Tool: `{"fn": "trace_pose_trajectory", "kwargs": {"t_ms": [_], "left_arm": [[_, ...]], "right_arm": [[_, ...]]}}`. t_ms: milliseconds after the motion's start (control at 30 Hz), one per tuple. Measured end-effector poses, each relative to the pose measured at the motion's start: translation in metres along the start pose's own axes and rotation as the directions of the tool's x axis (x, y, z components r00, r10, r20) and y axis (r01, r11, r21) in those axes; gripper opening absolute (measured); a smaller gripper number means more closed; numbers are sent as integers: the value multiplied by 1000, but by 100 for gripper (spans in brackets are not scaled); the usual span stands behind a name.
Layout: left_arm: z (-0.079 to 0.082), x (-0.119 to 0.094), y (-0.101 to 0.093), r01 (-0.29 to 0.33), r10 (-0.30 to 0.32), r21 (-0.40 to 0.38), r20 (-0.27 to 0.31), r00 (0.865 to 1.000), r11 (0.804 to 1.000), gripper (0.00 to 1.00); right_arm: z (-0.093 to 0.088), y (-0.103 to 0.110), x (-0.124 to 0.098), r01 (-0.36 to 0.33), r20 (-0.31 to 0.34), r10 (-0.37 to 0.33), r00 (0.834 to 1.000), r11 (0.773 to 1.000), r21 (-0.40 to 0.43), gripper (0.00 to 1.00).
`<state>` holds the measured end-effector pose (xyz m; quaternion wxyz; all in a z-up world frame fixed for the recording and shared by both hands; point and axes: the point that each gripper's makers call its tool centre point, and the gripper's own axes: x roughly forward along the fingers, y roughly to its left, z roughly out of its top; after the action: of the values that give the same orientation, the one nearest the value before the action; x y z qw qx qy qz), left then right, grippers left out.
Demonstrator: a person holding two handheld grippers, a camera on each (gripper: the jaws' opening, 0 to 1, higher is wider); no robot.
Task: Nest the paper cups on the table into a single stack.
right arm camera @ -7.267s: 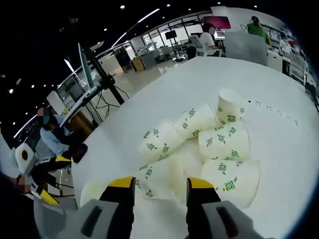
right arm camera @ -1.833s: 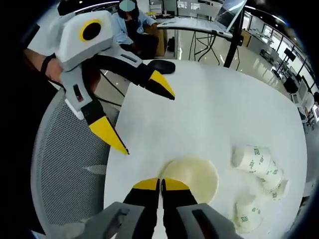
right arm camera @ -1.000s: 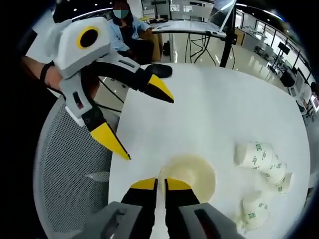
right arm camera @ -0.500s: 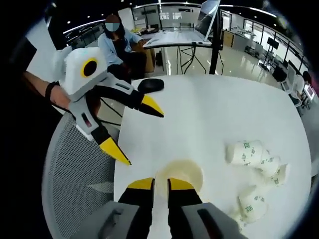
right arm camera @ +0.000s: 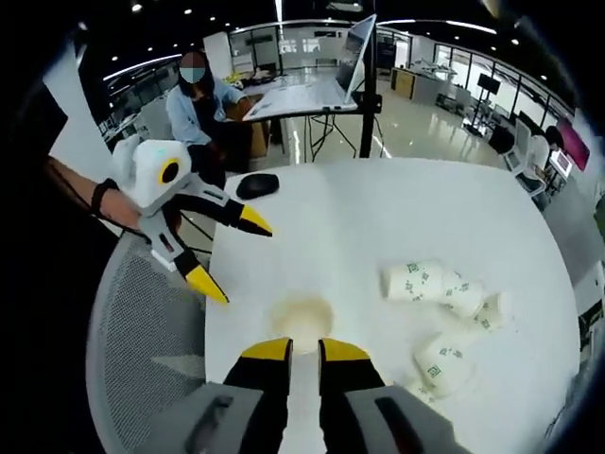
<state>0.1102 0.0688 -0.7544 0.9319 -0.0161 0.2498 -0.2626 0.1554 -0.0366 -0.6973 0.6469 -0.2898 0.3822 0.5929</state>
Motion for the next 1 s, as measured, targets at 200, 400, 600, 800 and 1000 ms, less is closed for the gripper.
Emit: {"fn": "trace_pose_trajectory", "kwargs": {"t_ms": [200, 400, 600, 800, 1000], "left_arm": [[0, 0, -1, 0, 0, 1, -5, 1000, 1000, 59], [-1, 0, -1, -2, 2, 0, -7, 1000, 1000, 59], [-1, 0, -1, -4, 4, 3, -13, 1000, 1000, 58], [-1, 0, 0, -6, 6, 2, -16, 1000, 1000, 58], [-3, 0, 1, -9, 9, 2, -21, 1000, 1000, 57]], "right_arm": [[-18, -22, -18, 47, 19, -49, 999, 996, 70, 7], [-48, -51, -29, 109, 13, -112, 994, 982, 155, 11], [-67, -65, -37, 141, 14, -148, 989, 965, 222, 13], [-85, -75, -38, 177, 1, -184, 983, 948, 264, 15], [-111, -86, -31, 204, -31, -204, 979, 936, 288, 19]]}}
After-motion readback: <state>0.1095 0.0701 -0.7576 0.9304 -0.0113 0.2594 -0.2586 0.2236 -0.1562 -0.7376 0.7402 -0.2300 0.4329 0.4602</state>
